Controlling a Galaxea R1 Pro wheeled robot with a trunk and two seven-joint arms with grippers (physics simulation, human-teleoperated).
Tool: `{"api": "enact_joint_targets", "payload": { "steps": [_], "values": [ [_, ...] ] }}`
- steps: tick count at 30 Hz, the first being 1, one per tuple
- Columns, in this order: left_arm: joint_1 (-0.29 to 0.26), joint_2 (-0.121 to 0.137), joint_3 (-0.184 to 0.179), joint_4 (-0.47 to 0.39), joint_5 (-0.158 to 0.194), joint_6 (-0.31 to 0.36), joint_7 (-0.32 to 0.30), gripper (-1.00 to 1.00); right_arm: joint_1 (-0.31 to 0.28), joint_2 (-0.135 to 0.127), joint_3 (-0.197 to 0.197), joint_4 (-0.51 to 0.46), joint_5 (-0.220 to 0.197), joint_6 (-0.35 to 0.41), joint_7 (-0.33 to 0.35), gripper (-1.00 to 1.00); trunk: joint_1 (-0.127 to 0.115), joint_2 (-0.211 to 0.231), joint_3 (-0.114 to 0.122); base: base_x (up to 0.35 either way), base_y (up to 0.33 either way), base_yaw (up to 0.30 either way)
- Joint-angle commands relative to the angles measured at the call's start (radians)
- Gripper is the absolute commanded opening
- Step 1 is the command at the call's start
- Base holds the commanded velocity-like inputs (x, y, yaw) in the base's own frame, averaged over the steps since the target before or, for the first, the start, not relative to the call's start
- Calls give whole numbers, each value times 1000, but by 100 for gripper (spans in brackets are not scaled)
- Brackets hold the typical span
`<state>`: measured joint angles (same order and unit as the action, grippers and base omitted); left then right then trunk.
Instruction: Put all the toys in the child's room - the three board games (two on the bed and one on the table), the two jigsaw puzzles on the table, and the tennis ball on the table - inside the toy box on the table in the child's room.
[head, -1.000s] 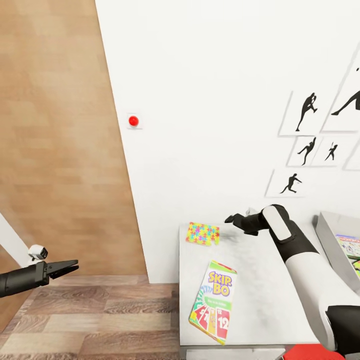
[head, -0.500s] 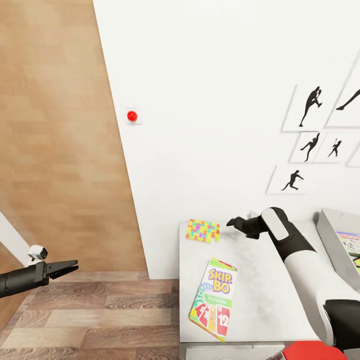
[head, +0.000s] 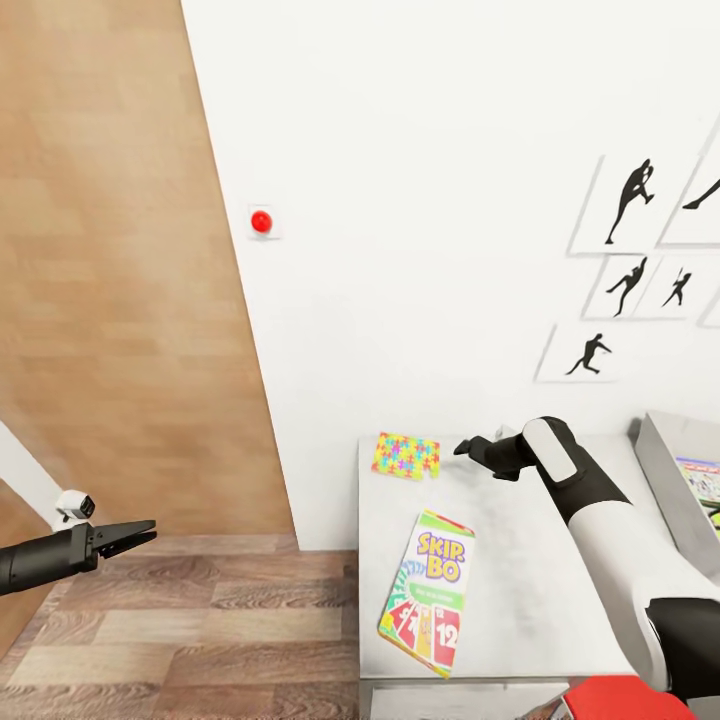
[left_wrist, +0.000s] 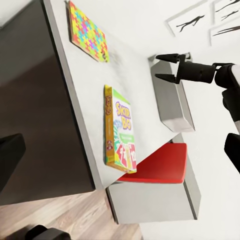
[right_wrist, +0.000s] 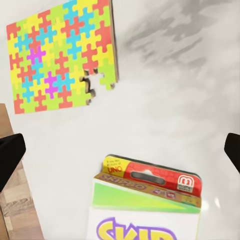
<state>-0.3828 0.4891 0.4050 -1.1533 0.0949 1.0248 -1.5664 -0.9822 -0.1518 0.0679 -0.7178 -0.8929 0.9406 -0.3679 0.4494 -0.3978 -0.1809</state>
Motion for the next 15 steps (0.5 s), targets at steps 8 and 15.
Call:
{"api": "enact_joint_targets", "payload": {
  "steps": [8, 15],
  "values": [
    [-1, -1, 0, 0, -1, 11, -4, 100, -1, -2, 6, 6, -11, -1, -9, 100, 1, -2, -15, 0, 0, 0],
    [-1, -1, 0, 0, -1, 11, -4, 100, -1, -2, 6, 32, -11, -27, -9, 100, 1, -2, -27, 0, 0, 0]
  ]
}}
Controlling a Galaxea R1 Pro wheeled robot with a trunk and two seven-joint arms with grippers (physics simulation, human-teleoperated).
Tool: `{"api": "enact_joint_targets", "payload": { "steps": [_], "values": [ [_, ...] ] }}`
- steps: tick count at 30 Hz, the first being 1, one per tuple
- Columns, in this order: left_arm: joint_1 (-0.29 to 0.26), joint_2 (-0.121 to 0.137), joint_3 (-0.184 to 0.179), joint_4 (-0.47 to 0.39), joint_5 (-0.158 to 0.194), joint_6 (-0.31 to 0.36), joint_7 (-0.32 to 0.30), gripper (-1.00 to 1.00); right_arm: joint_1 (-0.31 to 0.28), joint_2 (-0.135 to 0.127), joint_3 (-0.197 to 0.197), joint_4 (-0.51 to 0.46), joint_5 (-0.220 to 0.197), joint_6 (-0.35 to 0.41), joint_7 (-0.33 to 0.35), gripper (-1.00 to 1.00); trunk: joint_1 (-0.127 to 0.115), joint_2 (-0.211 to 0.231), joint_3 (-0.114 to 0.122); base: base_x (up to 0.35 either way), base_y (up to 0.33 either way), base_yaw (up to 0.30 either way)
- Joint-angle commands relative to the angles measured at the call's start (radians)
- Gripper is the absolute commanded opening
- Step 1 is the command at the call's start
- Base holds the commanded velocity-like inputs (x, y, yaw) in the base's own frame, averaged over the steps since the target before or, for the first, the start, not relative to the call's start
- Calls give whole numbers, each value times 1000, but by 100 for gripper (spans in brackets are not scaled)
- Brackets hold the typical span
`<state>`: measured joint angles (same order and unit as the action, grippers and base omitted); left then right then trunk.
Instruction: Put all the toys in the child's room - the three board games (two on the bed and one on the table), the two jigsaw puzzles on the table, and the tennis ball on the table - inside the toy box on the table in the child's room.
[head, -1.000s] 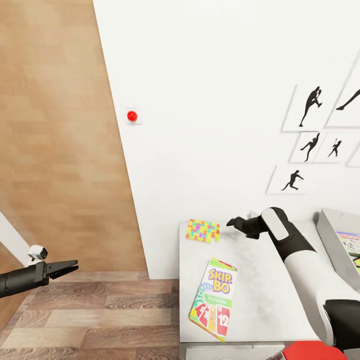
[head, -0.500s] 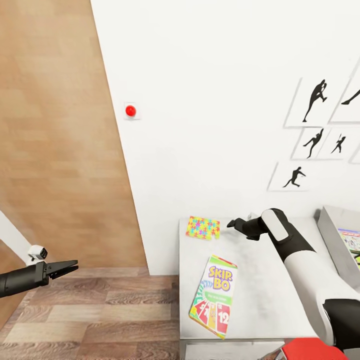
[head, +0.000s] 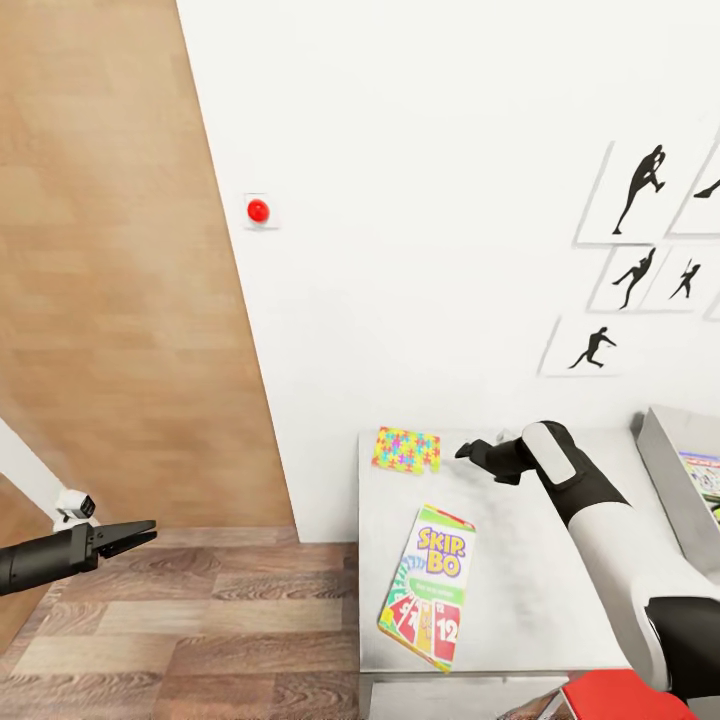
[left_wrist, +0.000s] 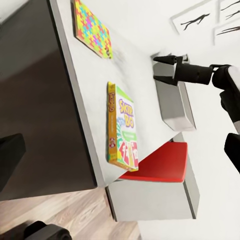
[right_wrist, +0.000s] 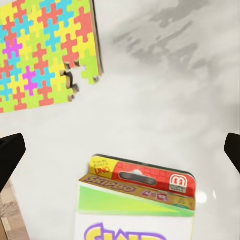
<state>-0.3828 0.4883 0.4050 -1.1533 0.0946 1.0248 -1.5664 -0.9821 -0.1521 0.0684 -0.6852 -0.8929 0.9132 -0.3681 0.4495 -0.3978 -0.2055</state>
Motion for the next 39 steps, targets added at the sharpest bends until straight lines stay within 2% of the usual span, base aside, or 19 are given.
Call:
{"api": "enact_joint_targets", "payload": {
  "steps": [1, 27, 39],
  "values": [
    [-1, 1, 0, 0, -1, 11, -4, 100, -1, -1, 5, 1, -11, -2, -9, 100, 1, -2, -4, 0, 0, 0],
    [-1, 1, 0, 0, -1, 11, -4, 100, 0, -1, 7, 5, -11, -7, -9, 100, 1, -2, -46, 0, 40, 0],
    [-1, 1, 0, 0, -1, 11, -4, 100, -1, -3, 30, 56, -9, -8, -9, 100, 1, -2, -66, 0, 0, 0]
  ]
}}
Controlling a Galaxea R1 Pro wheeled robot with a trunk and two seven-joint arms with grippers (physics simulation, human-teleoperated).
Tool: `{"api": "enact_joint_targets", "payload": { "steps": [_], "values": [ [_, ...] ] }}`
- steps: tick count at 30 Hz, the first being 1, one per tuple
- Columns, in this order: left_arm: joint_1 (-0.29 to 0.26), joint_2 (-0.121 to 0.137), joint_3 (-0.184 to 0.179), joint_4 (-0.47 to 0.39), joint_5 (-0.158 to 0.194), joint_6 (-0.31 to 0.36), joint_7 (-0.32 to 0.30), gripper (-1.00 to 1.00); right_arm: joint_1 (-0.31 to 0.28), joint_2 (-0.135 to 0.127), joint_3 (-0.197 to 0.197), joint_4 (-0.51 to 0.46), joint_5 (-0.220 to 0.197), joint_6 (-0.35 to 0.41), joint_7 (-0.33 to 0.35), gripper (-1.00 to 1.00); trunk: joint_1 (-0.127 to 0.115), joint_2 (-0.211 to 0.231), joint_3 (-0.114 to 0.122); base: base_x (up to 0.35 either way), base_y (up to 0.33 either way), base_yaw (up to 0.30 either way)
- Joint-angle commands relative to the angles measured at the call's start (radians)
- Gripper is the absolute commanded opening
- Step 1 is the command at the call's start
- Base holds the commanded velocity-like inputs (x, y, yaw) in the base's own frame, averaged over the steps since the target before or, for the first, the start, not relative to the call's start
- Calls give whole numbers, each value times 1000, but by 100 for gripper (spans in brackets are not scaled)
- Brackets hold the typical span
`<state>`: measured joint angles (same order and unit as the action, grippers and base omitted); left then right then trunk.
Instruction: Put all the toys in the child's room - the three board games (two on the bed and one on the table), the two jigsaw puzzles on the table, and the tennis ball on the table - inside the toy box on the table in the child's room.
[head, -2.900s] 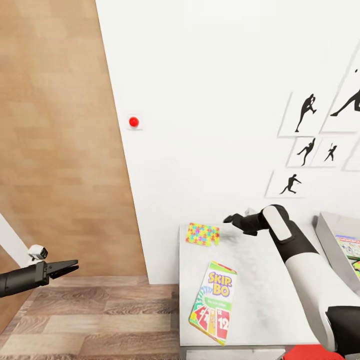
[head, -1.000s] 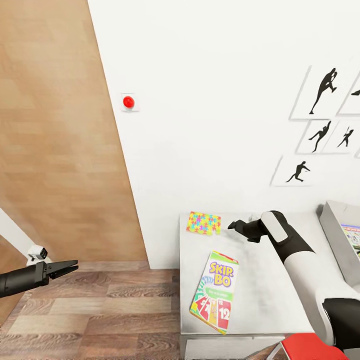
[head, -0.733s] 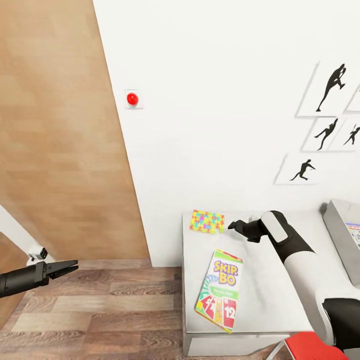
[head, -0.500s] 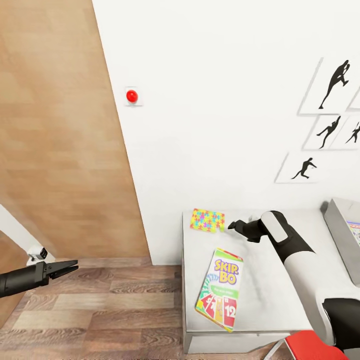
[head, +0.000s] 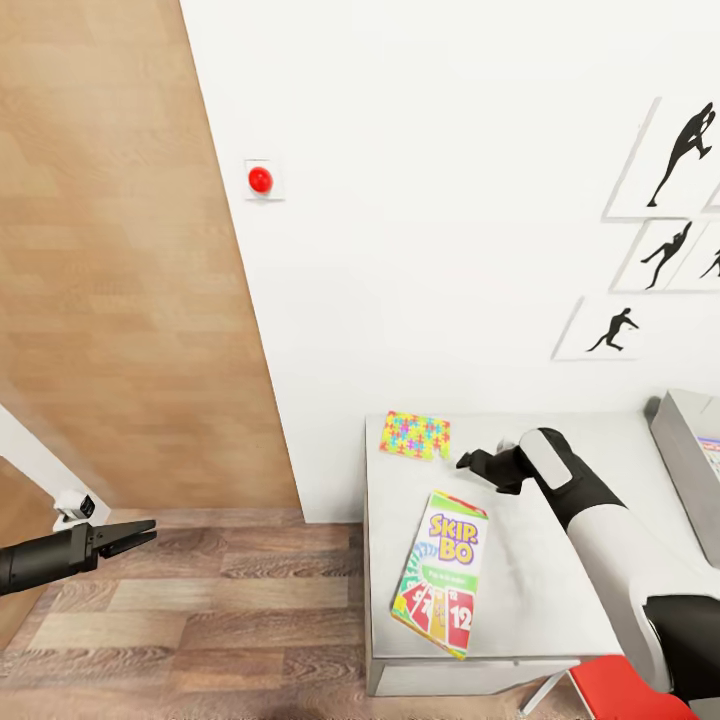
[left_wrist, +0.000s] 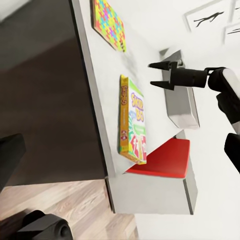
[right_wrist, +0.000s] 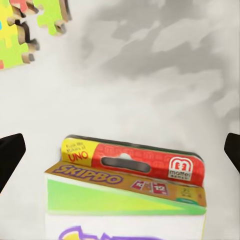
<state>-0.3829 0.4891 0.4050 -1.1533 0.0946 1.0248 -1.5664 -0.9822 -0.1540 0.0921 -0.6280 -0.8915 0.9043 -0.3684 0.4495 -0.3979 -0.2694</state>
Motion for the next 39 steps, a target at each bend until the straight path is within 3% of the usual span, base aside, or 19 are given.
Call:
{"api": "enact_joint_targets", "payload": {
  "steps": [1, 39],
  "values": [
    [-1, 0, 0, 0, -1, 11, -4, 100, -1, -1, 7, 1, -11, 1, -9, 100, 1, -2, -4, 0, 0, 0],
    [-1, 0, 0, 0, -1, 11, -4, 100, -1, 1, 9, 4, -10, 1, -9, 100, 1, -2, -60, 0, 38, 1]
  ]
}}
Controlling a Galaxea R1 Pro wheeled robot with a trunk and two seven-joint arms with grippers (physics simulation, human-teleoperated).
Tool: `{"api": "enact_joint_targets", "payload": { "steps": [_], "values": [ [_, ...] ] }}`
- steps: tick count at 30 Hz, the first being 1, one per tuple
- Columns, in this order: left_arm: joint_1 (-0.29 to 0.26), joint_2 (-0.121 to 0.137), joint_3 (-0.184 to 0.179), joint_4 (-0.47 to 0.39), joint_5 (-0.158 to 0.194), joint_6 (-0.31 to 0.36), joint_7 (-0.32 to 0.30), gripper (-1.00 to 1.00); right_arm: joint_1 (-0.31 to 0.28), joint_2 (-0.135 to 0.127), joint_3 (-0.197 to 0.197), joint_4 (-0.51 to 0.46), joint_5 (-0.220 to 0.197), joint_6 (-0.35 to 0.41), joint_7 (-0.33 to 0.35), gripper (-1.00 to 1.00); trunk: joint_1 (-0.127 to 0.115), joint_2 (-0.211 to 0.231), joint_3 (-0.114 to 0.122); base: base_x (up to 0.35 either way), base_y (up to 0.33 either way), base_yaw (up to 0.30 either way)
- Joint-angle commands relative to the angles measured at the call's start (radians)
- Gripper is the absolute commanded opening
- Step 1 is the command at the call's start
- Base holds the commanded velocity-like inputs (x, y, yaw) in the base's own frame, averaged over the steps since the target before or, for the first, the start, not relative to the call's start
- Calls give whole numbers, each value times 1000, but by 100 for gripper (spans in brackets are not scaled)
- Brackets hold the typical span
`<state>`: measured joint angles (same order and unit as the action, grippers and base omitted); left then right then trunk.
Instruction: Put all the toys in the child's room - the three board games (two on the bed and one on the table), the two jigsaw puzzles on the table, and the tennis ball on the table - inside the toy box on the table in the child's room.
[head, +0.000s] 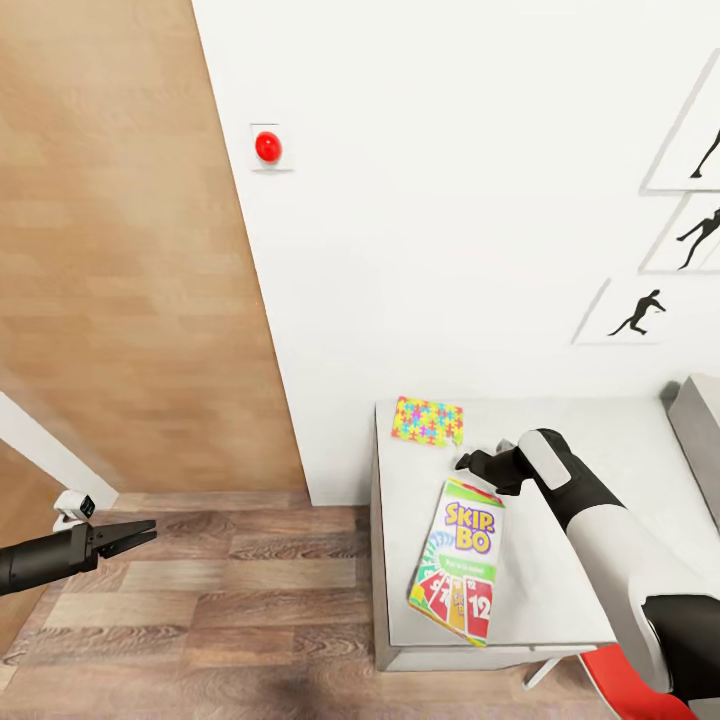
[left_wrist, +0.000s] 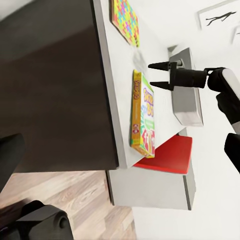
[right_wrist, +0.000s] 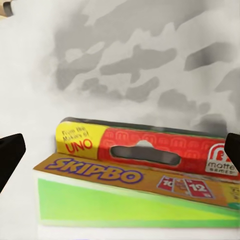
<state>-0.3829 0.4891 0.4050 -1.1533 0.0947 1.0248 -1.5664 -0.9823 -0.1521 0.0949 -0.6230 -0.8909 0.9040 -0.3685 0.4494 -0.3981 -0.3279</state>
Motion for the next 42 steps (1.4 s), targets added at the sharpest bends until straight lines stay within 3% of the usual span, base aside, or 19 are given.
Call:
{"api": "enact_joint_targets", "payload": {
  "steps": [1, 42],
  "values": [
    [-1, 0, 0, 0, -1, 11, -4, 100, -1, -1, 6, -1, -11, 1, -9, 100, 1, -2, -2, 0, 0, 2],
    [-1, 0, 0, 0, -1, 11, -4, 100, -1, -1, 6, -1, -11, -20, -7, 100, 1, -2, -3, -24, 4, 0]
  ]
}}
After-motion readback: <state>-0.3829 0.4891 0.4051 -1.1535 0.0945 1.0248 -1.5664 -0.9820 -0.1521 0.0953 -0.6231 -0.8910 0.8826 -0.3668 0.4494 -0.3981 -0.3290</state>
